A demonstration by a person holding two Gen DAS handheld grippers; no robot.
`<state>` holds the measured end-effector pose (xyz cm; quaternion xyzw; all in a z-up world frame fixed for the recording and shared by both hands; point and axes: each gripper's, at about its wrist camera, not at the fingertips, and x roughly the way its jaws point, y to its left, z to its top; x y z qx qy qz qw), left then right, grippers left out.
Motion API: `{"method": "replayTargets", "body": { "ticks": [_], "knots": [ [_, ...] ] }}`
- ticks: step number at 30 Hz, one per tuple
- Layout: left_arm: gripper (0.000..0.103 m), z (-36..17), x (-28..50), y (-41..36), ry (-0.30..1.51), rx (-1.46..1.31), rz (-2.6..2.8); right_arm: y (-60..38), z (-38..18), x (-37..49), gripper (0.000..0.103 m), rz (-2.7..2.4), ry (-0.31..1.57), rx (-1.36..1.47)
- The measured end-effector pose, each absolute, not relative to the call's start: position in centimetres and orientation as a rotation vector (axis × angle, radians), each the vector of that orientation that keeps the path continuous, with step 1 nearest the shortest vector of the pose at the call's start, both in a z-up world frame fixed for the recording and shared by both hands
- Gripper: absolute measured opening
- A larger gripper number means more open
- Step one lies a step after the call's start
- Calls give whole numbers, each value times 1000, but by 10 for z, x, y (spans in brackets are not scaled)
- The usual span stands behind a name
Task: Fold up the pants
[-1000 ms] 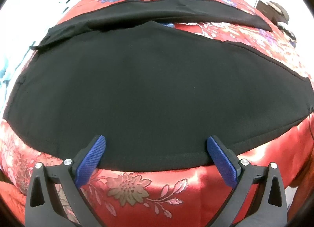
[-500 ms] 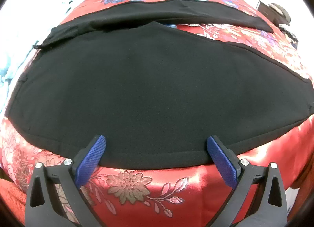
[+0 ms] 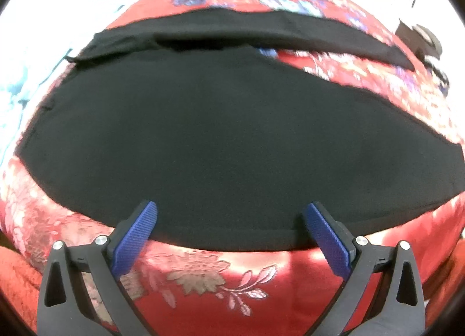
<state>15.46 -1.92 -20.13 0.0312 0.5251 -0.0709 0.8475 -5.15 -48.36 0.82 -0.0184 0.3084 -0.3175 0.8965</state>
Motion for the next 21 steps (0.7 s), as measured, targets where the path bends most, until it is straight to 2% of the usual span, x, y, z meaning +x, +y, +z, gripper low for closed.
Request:
{"method": "replayTargets", "body": {
  "ticks": [6,10,21],
  "knots": [
    [102,-171,150,8,987,11,-91,-395,-50,-28,103,-304,721,29],
    [102,-172,156,17,1001,-41,-79,-348,-77,-21,103,-106,774,115],
    [102,-173,153,8,1000,-15,-111,-340,-99,-22,103,-108,813,103]
  ]
}}
